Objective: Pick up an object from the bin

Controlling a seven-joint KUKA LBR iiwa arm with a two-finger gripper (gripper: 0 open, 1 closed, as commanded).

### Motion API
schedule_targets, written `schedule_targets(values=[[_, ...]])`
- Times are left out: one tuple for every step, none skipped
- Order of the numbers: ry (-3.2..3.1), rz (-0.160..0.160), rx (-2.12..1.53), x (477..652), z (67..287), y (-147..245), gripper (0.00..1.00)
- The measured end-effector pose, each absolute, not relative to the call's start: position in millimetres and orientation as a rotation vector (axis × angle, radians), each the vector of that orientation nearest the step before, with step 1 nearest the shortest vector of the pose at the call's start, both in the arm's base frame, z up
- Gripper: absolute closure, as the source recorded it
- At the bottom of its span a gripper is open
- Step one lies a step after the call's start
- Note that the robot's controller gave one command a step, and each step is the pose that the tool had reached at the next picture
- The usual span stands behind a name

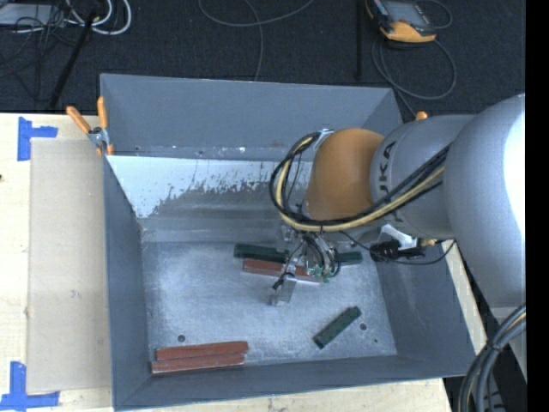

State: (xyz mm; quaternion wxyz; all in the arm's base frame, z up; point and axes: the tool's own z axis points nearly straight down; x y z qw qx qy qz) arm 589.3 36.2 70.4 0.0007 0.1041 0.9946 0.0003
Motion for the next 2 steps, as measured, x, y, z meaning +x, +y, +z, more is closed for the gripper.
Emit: schedule_targets(values=[[3.120, 0.002, 0.327, 590.0, 72.1, 36.1, 1.00], [3.130, 0.001, 0.145, 587.8, 209.1, 41.8, 1.00]])
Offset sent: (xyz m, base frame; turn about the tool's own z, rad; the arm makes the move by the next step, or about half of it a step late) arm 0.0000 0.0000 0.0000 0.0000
